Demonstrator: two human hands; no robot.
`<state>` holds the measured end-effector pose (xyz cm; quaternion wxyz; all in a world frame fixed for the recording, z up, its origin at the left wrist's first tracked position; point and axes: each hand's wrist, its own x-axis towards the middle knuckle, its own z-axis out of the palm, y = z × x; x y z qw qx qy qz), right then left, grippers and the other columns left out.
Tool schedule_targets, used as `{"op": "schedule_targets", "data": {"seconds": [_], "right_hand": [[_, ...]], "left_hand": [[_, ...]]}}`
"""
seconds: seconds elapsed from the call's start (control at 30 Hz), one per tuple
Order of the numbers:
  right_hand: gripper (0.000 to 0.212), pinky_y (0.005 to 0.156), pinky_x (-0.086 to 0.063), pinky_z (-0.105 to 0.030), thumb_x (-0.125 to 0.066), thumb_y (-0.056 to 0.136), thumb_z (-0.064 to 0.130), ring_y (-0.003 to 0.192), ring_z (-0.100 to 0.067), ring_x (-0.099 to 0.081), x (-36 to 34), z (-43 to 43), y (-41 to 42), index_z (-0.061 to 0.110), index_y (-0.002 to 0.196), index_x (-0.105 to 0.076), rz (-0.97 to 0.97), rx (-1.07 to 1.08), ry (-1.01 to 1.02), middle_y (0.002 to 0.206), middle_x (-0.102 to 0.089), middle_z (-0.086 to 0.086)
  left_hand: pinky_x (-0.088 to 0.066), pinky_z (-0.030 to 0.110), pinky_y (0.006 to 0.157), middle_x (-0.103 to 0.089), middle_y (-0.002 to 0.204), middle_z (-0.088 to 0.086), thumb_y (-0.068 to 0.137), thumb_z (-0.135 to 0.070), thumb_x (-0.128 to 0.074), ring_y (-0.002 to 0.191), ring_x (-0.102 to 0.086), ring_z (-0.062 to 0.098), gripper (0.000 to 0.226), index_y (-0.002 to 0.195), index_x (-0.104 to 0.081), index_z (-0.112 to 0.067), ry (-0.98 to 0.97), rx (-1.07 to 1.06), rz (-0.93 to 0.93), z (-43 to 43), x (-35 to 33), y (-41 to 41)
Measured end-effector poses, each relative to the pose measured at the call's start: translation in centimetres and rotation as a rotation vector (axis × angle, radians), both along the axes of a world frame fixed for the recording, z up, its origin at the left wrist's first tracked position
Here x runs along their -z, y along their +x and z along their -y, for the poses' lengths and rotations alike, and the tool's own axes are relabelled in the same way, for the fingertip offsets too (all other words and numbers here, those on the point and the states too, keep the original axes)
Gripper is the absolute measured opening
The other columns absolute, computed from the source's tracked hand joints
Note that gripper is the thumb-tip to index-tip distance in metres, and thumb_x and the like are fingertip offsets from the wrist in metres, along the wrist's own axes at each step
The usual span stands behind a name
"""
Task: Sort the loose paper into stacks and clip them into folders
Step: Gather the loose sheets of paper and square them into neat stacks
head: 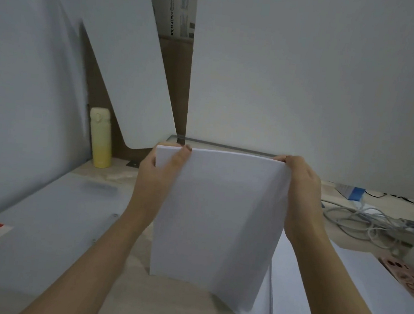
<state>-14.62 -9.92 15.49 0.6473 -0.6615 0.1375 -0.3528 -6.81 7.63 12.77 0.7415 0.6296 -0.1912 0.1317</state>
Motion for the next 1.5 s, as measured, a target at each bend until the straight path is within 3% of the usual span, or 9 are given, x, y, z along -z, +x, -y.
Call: {"op": "schedule_targets", "data": {"seconds": [0.13,0.33,0.57,0.73,0.9,1.07,1.17,1.33,1.5], "right_hand": [[0.045,0.066,-0.050,-0.023,-0.047,0.072,0.063,0.074,-0.007,-0.064,2.1,1.0,-1.0,0.023,0.084,-0.065,-0.078,-0.136,-0.081,0.081,-0.068,0.010],[0.015,0.079,-0.054,-0.030,-0.063,0.079,0.027,0.085,-0.008,-0.071,8.6,1.0,-2.0,0.028,0.093,-0.067,-0.267,-0.384,0.021,0.092,-0.075,0.009],[0.004,0.064,-0.051,-0.025,-0.063,0.084,0.027,0.072,-0.010,-0.069,6.9,5.0,-4.3,0.024,0.086,-0.065,-0.282,-0.149,-0.090,0.081,-0.073,0.006],[0.005,0.058,-0.049,-0.029,-0.059,0.087,0.028,0.076,-0.018,-0.065,8.3,10.2,-7.9,0.027,0.083,-0.059,-0.541,-0.056,-0.096,0.085,-0.068,0.001],[0.017,0.071,-0.054,-0.038,-0.058,0.088,0.023,0.078,-0.033,-0.068,12.3,15.4,-11.8,0.009,0.093,-0.065,-0.772,0.074,-0.051,0.087,-0.071,-0.015],[0.018,0.069,-0.040,-0.033,-0.054,0.089,0.015,0.073,-0.027,-0.055,16.2,18.7,-12.6,0.000,0.084,-0.060,-0.863,0.249,-0.160,0.085,-0.062,-0.021],[0.020,0.072,-0.037,-0.031,-0.053,0.090,0.015,0.089,-0.030,-0.057,18.1,19.8,-13.1,0.002,0.101,-0.062,-0.911,0.311,-0.251,0.098,-0.065,-0.017],[0.031,0.080,-0.039,-0.032,-0.053,0.090,0.015,0.099,-0.028,-0.053,18.7,20.3,-13.3,0.008,0.120,-0.057,-0.951,0.330,-0.248,0.120,-0.060,-0.015],[0.043,0.096,-0.039,-0.039,-0.054,0.090,0.017,0.118,-0.033,-0.050,18.3,20.3,-13.0,0.004,0.130,-0.048,-1.016,0.341,-0.222,0.131,-0.055,-0.015]], "left_hand": [[-0.053,0.017,0.056,-0.072,0.076,-0.012,0.079,-0.033,-0.064,0.072,-0.069,0.005,0.009,0.086,-0.061,-0.028,-0.032,0.058,-0.205,-0.4,4.7,-0.3],[-0.052,0.011,0.055,-0.070,0.080,-0.015,0.085,-0.032,-0.063,0.070,-0.068,0.000,0.002,0.086,-0.063,-0.032,-0.004,0.016,-0.245,0.5,6.3,-1.0],[-0.054,0.026,0.080,-0.071,0.098,-0.011,0.094,-0.033,-0.050,0.089,-0.068,0.007,0.015,0.094,-0.064,-0.030,0.075,0.151,-0.279,3.5,5.1,-2.6],[-0.054,0.028,0.071,-0.073,0.088,-0.001,0.096,-0.023,-0.048,0.075,-0.069,0.014,0.018,0.094,-0.065,-0.020,0.278,0.430,-0.487,7.1,6.9,-3.9],[-0.049,0.041,0.093,-0.070,0.105,0.007,0.094,-0.012,-0.045,0.099,-0.066,0.026,0.022,0.099,-0.066,-0.017,0.358,0.582,-0.677,12.3,11.1,-6.6],[-0.050,0.034,0.087,-0.069,0.108,0.012,0.084,-0.015,-0.059,0.097,-0.066,0.027,0.020,0.101,-0.065,-0.010,0.431,0.587,-0.764,15.7,13.9,-8.0],[-0.048,0.036,0.093,-0.066,0.117,0.013,0.087,-0.012,-0.059,0.107,-0.062,0.030,0.026,0.111,-0.061,-0.003,0.465,0.559,-0.810,16.7,14.7,-8.3],[-0.036,0.042,0.110,-0.053,0.136,0.006,0.047,-0.040,-0.069,0.123,-0.051,0.023,0.097,0.136,-0.045,-0.008,0.460,0.601,-0.859,17.3,15.2,-7.9],[-0.037,0.039,0.109,-0.056,0.131,0.008,0.065,-0.027,-0.067,0.121,-0.052,0.022,0.067,0.127,-0.053,-0.006,0.425,0.581,-0.933,17.7,15.0,-7.3]]}}
